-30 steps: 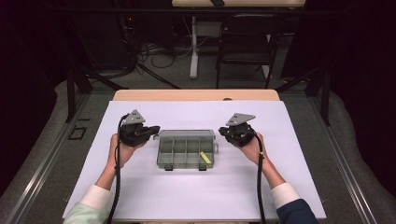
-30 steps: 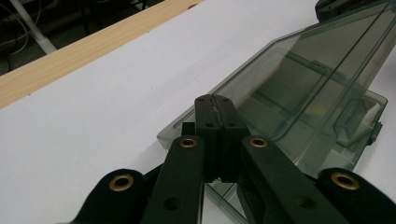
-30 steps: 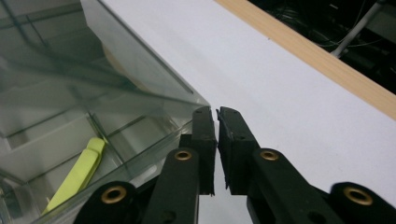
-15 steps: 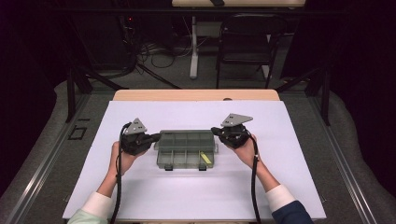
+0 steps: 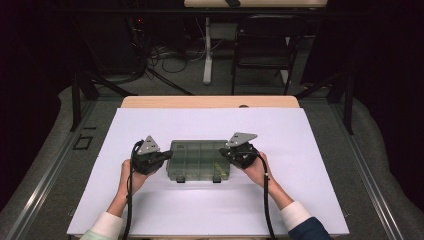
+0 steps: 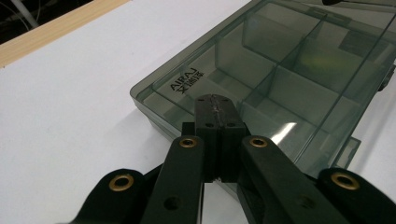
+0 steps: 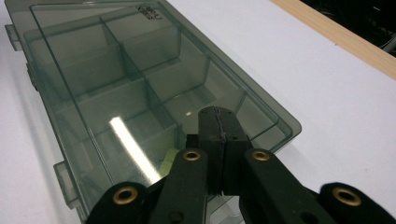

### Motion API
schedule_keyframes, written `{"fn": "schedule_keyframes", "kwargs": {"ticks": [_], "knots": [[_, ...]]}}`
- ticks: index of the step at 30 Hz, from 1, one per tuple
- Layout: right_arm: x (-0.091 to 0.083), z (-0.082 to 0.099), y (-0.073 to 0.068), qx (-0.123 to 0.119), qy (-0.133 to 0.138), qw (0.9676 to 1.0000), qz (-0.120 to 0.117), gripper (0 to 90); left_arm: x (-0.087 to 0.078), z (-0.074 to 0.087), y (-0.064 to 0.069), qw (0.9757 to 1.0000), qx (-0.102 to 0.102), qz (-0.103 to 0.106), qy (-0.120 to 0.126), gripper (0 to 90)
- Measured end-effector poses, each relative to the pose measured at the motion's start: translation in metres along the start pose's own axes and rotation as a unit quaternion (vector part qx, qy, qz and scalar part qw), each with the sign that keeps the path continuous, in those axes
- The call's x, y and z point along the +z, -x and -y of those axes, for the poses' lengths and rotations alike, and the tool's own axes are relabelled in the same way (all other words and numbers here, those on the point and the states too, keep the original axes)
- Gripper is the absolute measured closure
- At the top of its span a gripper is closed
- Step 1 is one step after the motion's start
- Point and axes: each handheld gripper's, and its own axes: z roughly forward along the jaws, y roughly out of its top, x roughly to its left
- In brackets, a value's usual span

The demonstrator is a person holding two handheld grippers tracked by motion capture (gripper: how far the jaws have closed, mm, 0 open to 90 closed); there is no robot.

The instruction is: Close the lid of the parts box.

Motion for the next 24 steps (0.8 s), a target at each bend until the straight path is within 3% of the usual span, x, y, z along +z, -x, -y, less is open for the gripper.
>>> {"fn": "schedule_keyframes", "kwargs": {"ticks": [10,15,19,20,24], "knots": [[0.0017,0.0047,-0.0011,0.001,-0.017,0.9999,-0.003,90.0,0.0054,0.0047,0.0010,1.0000,0.001,-0.001,-0.010,89.8],[0.0022,0.0052,-0.0006,0.012,-0.015,0.9998,-0.005,90.0,0.0058,0.0047,0.0012,0.9999,0.003,-0.001,-0.012,90.0],[0.0026,0.0039,-0.0012,0.015,-0.025,0.9996,-0.005,90.0,0.0075,0.0017,0.0046,0.9996,0.014,-0.010,-0.021,90.0],[0.0051,0.0048,-0.0016,0.017,-0.008,0.9998,-0.002,90.0,0.0079,0.0016,0.0045,0.9996,0.014,-0.010,-0.021,90.0],[0.0061,0.0068,-0.0007,0.024,-0.019,0.9994,-0.013,90.0,0.0100,0.0029,0.0040,0.9996,0.010,-0.007,-0.026,90.0]]}}
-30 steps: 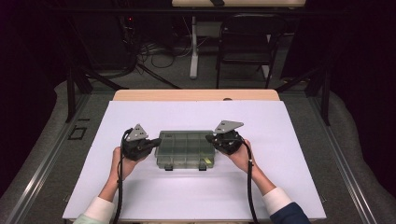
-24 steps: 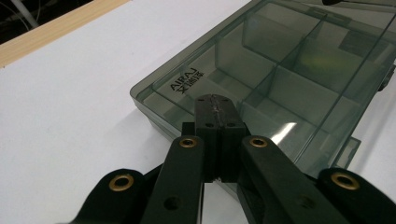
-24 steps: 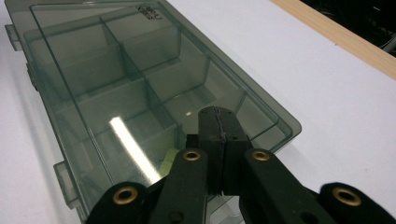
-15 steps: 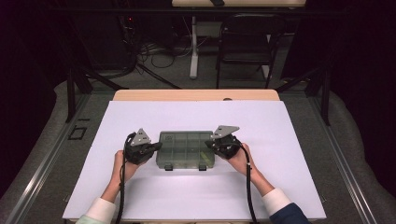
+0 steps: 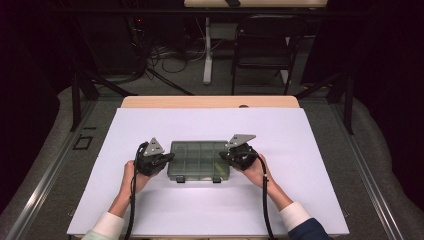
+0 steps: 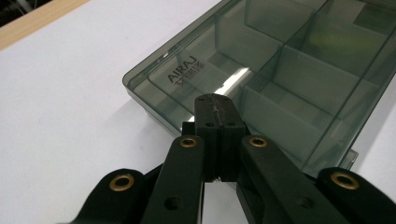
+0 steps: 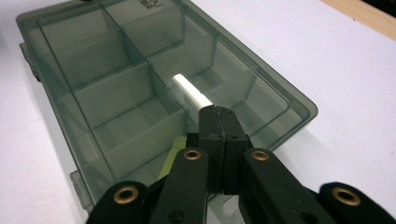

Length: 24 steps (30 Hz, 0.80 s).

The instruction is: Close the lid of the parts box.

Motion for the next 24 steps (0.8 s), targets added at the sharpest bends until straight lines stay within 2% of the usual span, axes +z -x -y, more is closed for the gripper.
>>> {"fn": "schedule_keyframes", "kwargs": {"ticks": [3,7,8,10,11,13,16,18,22,24], "knots": [[0.000,0.001,-0.001,0.001,0.004,1.0000,0.005,90.0,0.001,-0.001,0.003,1.0000,0.003,-0.007,0.000,90.0],[-0.001,0.001,-0.001,0.003,0.002,1.0000,0.004,90.0,0.000,0.002,0.000,0.9999,-0.004,0.000,0.009,90.0],[-0.001,0.001,-0.001,0.005,0.000,1.0000,0.004,90.0,0.000,0.002,0.001,0.9999,-0.007,-0.003,0.011,88.4],[-0.001,0.001,-0.002,0.003,0.008,0.9999,0.006,87.9,-0.001,0.003,0.000,0.9999,-0.014,0.002,0.009,77.2],[-0.001,0.002,-0.002,0.007,0.013,0.9999,0.007,81.3,-0.002,0.003,0.001,0.9998,-0.018,-0.002,0.007,73.8],[-0.003,0.002,-0.004,0.002,0.006,1.0000,0.000,75.6,-0.005,0.002,0.003,0.9998,-0.022,-0.004,0.003,61.2],[-0.006,0.002,-0.006,-0.004,0.002,1.0000,-0.004,64.1,-0.009,0.002,0.004,0.9997,-0.023,-0.008,0.000,50.1],[-0.007,0.002,-0.008,-0.004,-0.001,1.0000,-0.004,48.9,-0.013,0.003,0.005,0.9996,-0.026,-0.010,0.001,41.2],[-0.010,0.001,-0.011,-0.007,-0.010,0.9998,-0.013,27.9,-0.019,0.005,0.009,0.9996,-0.027,-0.010,0.002,25.6],[-0.012,0.001,-0.012,-0.008,-0.011,0.9998,-0.010,20.5,-0.020,0.006,0.010,0.9997,-0.024,-0.010,0.000,19.9]]}}
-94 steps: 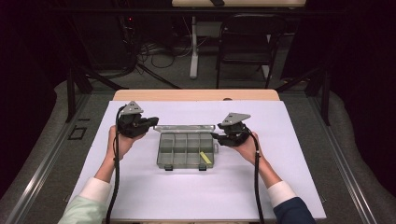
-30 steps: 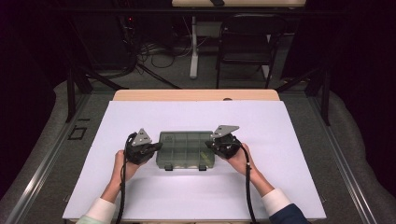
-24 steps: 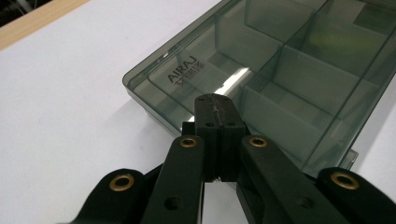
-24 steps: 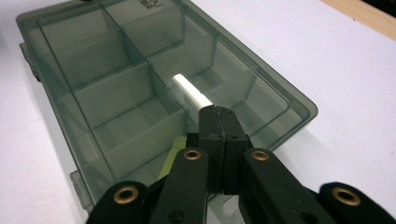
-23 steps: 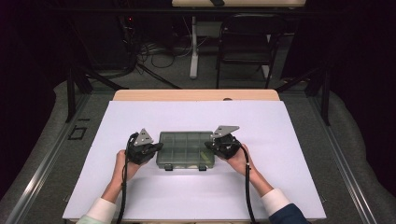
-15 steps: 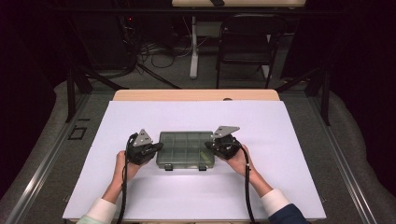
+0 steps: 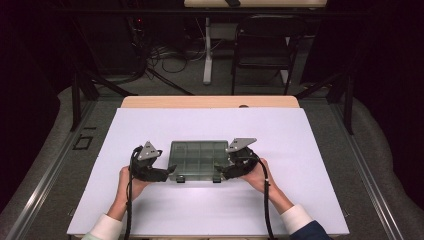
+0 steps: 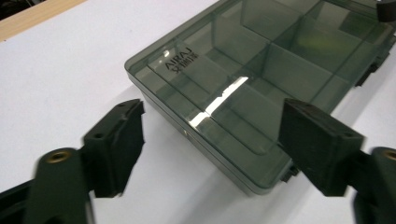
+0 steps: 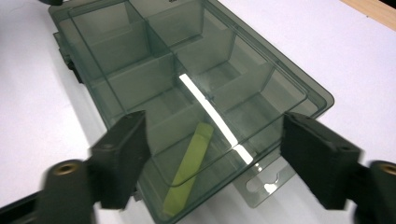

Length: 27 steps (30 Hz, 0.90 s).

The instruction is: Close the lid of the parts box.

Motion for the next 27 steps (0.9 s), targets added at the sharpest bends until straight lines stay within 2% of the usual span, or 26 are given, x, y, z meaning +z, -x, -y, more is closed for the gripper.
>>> {"fn": "schedule_keyframes", "kwargs": {"ticks": [2,9,19,27], "knots": [[-0.003,0.000,-0.001,0.004,-0.005,1.0000,-0.001,14.4,-0.001,0.002,0.001,1.0000,-0.001,0.002,0.000,15.8],[-0.010,0.005,-0.008,0.004,-0.005,1.0000,-0.003,6.5,-0.007,0.008,0.006,1.0000,-0.002,0.000,-0.003,8.4],[-0.021,0.017,-0.011,0.012,-0.008,0.9999,-0.004,2.7,-0.016,0.020,0.012,1.0000,-0.007,-0.002,-0.006,1.5],[-0.034,0.030,-0.012,0.019,0.004,0.9998,0.004,1.0,-0.021,0.029,0.017,0.9999,-0.011,-0.012,0.002,0.2]]}}
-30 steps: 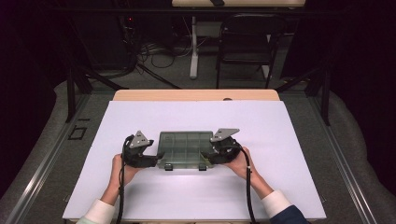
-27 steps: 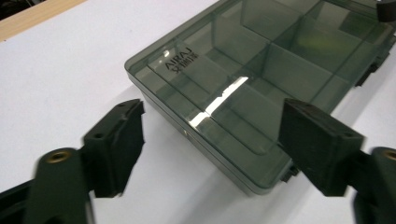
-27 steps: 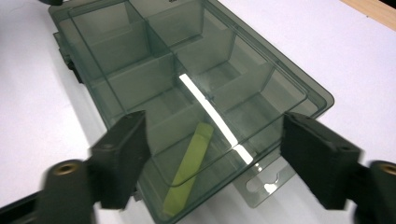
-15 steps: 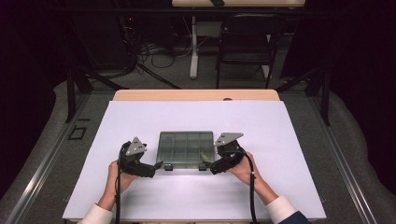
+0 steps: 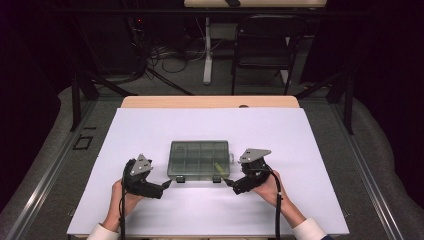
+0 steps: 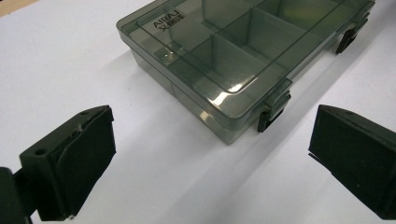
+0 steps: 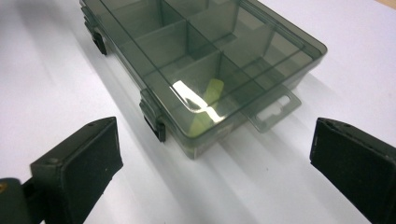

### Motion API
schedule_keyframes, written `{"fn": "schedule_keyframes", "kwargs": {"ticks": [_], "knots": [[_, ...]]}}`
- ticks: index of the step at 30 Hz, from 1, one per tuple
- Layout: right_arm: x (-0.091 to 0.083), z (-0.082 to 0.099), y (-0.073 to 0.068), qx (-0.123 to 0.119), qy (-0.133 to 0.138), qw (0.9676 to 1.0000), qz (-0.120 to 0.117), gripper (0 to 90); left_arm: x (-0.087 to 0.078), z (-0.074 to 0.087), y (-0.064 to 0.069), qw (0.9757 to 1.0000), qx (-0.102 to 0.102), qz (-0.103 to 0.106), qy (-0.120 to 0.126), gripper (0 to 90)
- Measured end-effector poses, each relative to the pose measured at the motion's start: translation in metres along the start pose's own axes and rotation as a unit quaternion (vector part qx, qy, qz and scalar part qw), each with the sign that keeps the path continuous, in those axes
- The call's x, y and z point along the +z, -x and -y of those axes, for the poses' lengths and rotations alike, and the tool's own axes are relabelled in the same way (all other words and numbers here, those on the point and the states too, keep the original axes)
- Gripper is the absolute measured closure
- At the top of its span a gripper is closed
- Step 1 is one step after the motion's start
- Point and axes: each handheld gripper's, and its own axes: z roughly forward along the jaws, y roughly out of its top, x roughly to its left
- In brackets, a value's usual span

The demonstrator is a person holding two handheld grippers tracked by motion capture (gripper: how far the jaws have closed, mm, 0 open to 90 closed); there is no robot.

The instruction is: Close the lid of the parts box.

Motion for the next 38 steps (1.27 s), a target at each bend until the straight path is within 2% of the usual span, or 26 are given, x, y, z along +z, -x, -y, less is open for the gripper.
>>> {"fn": "schedule_keyframes", "kwargs": {"ticks": [6,18,30,31,38], "knots": [[-0.009,0.010,0.001,0.007,0.006,0.9999,0.010,0.7,-0.003,0.011,0.004,0.9999,-0.001,-0.011,0.003,0.1],[-0.021,0.030,0.000,0.012,0.009,0.9994,0.030,1.3,-0.007,0.029,0.010,0.9998,-0.007,-0.017,0.002,0.1],[-0.027,0.046,-0.003,0.021,-0.003,0.9990,0.039,0.9,-0.007,0.037,0.012,0.9998,-0.013,-0.016,0.004,0.1],[-0.027,0.047,-0.002,0.021,0.002,0.9990,0.039,0.8,-0.007,0.037,0.012,0.9998,-0.014,-0.016,0.005,0.1],[-0.026,0.048,-0.002,0.021,0.000,0.9990,0.039,0.6,-0.005,0.037,0.011,0.9997,-0.016,-0.017,0.005,0.1]]}}
